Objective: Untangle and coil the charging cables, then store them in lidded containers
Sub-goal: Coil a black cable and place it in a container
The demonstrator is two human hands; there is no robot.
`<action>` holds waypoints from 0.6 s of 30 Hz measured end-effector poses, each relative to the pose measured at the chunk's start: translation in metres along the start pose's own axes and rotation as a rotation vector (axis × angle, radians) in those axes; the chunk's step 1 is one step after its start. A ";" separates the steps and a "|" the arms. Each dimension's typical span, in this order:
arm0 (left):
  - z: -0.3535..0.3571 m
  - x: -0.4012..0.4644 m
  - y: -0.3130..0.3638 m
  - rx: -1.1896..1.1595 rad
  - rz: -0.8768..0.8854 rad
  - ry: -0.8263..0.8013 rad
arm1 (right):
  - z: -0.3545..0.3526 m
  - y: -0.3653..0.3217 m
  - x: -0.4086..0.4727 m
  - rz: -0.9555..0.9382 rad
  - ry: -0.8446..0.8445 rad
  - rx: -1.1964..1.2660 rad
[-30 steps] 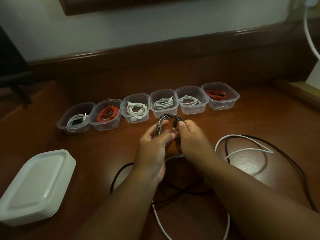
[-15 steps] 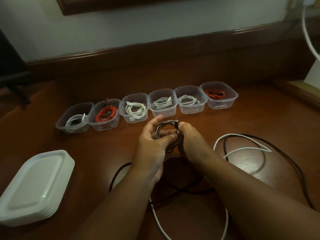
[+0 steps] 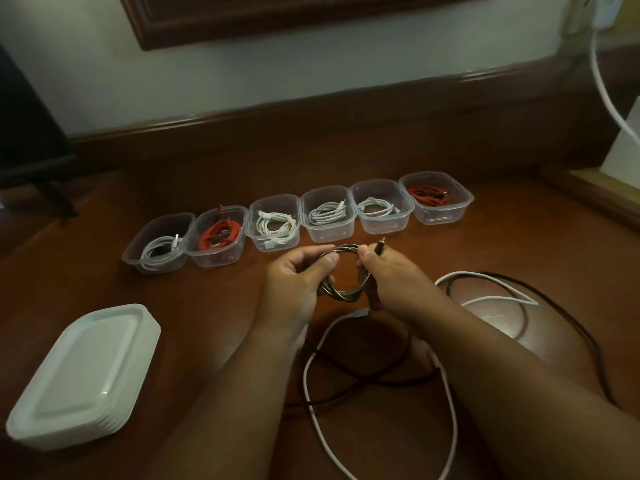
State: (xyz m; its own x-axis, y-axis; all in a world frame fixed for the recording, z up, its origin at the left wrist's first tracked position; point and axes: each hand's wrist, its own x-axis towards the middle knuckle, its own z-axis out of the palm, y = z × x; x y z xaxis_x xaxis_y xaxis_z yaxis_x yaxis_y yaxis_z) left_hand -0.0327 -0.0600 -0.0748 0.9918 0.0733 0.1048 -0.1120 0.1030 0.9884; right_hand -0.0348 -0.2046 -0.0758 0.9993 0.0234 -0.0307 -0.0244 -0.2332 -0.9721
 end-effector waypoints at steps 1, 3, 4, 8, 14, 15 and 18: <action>0.001 0.000 0.000 -0.041 -0.032 -0.002 | 0.001 0.001 0.001 0.014 0.004 0.023; 0.003 0.000 0.000 -0.112 -0.090 0.013 | 0.002 0.003 0.003 0.044 0.023 0.068; 0.004 0.000 0.000 -0.143 -0.116 0.029 | 0.003 0.003 0.003 0.056 0.032 0.084; 0.005 -0.002 -0.002 -0.206 -0.168 0.091 | 0.006 0.007 -0.001 0.010 0.085 0.138; 0.005 0.000 0.005 -0.141 -0.171 0.103 | 0.000 -0.009 -0.002 -0.179 0.222 0.078; 0.006 0.004 0.009 -0.138 -0.181 0.095 | -0.004 -0.014 0.001 -0.198 0.216 0.036; 0.007 0.020 0.025 -0.105 -0.180 0.061 | -0.014 -0.033 0.019 -0.289 0.202 -0.107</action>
State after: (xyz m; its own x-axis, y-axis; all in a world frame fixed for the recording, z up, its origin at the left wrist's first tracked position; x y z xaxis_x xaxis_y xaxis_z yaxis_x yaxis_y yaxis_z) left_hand -0.0150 -0.0632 -0.0473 0.9911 0.1043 -0.0828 0.0579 0.2226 0.9732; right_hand -0.0141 -0.2102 -0.0409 0.9505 -0.0873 0.2984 0.2519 -0.3461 -0.9037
